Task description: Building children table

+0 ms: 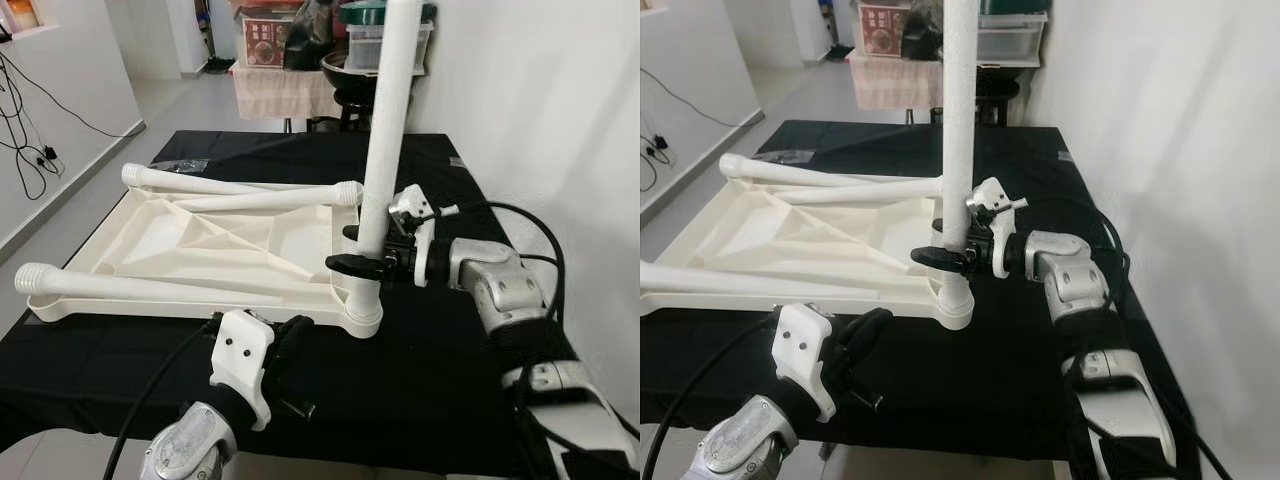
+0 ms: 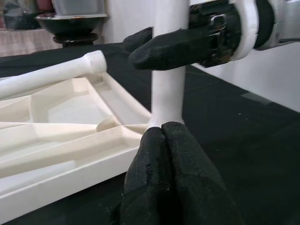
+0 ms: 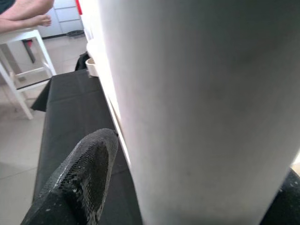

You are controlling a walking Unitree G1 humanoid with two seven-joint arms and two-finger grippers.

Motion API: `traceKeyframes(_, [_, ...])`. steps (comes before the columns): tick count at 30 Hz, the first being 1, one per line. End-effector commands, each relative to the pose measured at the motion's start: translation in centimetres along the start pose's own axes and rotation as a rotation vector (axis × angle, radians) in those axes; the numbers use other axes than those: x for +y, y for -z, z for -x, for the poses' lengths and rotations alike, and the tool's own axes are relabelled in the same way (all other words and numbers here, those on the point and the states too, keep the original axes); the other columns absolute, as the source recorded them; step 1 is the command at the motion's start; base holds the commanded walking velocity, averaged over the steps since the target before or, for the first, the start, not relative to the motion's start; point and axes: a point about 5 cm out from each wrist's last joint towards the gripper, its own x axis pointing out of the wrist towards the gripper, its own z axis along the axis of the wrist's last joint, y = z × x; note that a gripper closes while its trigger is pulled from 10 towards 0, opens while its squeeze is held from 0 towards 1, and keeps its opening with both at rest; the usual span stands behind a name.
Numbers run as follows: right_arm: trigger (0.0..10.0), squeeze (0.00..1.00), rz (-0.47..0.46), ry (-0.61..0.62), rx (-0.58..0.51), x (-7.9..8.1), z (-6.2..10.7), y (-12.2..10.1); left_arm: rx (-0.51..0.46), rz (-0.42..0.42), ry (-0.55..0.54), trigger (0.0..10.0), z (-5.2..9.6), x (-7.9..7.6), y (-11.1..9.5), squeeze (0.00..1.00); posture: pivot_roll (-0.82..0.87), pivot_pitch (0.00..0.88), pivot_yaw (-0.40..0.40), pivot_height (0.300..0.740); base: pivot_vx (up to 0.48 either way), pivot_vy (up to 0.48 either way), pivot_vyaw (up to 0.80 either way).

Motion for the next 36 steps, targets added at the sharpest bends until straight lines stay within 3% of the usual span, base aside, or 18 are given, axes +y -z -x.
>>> traceKeyframes(1, [10.0, 0.0, 0.014, -0.042, -0.007, 0.2, -0.8, -0.5, 0.007, 0.005, 0.0, 10.0, -0.1, -0.2, 0.3, 0.0, 0.01, 0.0, -0.052, 0.74, 0.0, 0.0, 0.0])
traceKeyframes(3, [10.0, 0.0, 0.014, -0.042, -0.007, 0.2, -0.8, -0.5, 0.007, 0.005, 0.0, 10.0, -0.1, -0.2, 0.3, 0.0, 0.01, 0.0, -0.052, 0.74, 0.0, 0.0, 0.0])
traceKeyframes(5, [0.0, 0.0, -0.006, -0.102, -0.023, 0.0, -0.7, -0.6, 0.006, 0.01, 0.002, 10.0, -0.2, -0.3, 0.3, 0.0, 0.01, 0.0, -0.052, 0.74, 0.0, 0.0, 0.0])
traceKeyframes(12, [0.0, 0.0, -0.01, -0.121, -0.037, -0.3, 0.2, -0.4, 0.003, 0.015, 0.005, 10.0, -0.2, -0.4, 0.3, 0.0, -0.01, 0.0, -0.048, 0.74, 0.0, 0.0, 0.0])
traceKeyframes(17, [0.0, 0.0, 0.002, 0.037, -0.044, -0.9, 1.2, -0.1, -0.001, 0.016, 0.006, 10.0, -0.3, -0.4, 0.2, 0.0, -0.02, 0.0, -0.051, 0.74, 0.0, 0.0, 0.0])
traceKeyframes(19, [0.0, 0.0, -0.03, 0.225, -0.042, -0.5, 1.2, 1.3, -0.004, 0.015, 0.005, 10.0, -0.2, -0.4, 0.1, 0.0, -0.03, 0.0, -0.053, 0.74, 0.0, 0.0, 0.0])
traceKeyframes(20, [0.0, 0.0, -0.094, 0.344, -0.064, 0.1, 0.9, 2.3, -0.006, 0.014, 0.004, 10.0, -0.1, -0.2, 0.0, 0.0, -0.05, 0.004, -0.044, 0.74, 0.0, 0.0, 0.0])
traceKeyframes(21, [0.0, 0.0, -0.094, 0.344, -0.064, 0.1, 0.9, 2.3, -0.006, 0.014, 0.004, 10.0, -0.1, -0.2, 0.0, 0.0, -0.05, 0.004, -0.044, 0.74, 0.0, 0.0, 0.0])
traceKeyframes(22, [0.0, 0.0, -0.227, 0.629, -0.105, 1.3, 0.3, 4.3, -0.007, 0.013, 0.004, 10.0, 0.0, -0.1, -0.1, 0.0, -0.07, 0.012, -0.032, 0.74, 0.0, 0.0, 0.0])
traceKeyframes(23, [0.0, 0.0, -0.359, 0.793, -0.08, 3.5, 0.1, 6.6, -0.007, 0.013, 0.004, 10.0, 0.0, 0.0, -0.1, 0.0, -0.07, 0.012, -0.032, 0.74, 0.0, 0.0, 0.0])
traceKeyframes(25, [0.0, 0.0, -0.08, 0.717, -0.053, 7.7, -2.1, 6.1, -0.004, 0.012, 0.007, 10.0, -0.1, 0.2, -0.1, 0.0, -0.08, 0.012, -0.016, 0.74, 0.0, 0.0, 0.0])
traceKeyframes(26, [0.0, 0.0, -0.025, 0.612, -0.035, 8.5, -3.1, 6.1, -0.003, 0.013, 0.012, 10.0, -0.1, 0.1, 0.0, 0.0, -0.08, 0.004, -0.021, 0.74, 0.0, 0.0, 0.0])
traceKeyframes(29, [0.0, 0.0, -0.006, 0.562, -0.024, 8.7, -3.6, 6.2, -0.003, 0.013, 0.015, 10.0, -0.1, 0.1, 0.0, 0.0, -0.08, 0.004, -0.021, 0.74, 0.0, 0.0, 0.0])
traceKeyframes(30, [0.0, 0.0, -0.049, 0.581, -0.011, 8.1, -3.5, 6.6, -0.004, 0.016, 0.02, 10.0, -0.2, 0.1, 0.0, 0.0, -0.05, 0.002, -0.038, 0.74, 0.0, 0.0, 0.0])
traceKeyframes(34, [0.0, 0.0, -0.074, 0.598, -0.009, 7.5, -3.3, 6.7, -0.007, 0.011, 0.014, 10.0, -0.2, 0.0, -0.1, 0.0, -0.07, 0.002, -0.034, 0.74, 0.0, 0.0, 0.0])
traceKeyframes(35, [10.0, 0.0, -0.086, 0.616, -0.002, 7.4, -3.1, 6.7, -0.01, 0.009, 0.009, 10.0, -0.2, 0.0, -0.1, 0.0, -0.07, 0.0, -0.034, 0.74, 0.0, 0.0, 0.0])
traceKeyframes(36, [10.0, 0.0, -0.114, 0.599, -0.01, 7.3, -2.9, 6.4, -0.012, 0.007, 0.005, 10.0, -0.2, 0.1, -0.1, 0.0, -0.07, 0.0, -0.034, 0.74, 0.0, 0.0, 0.0])
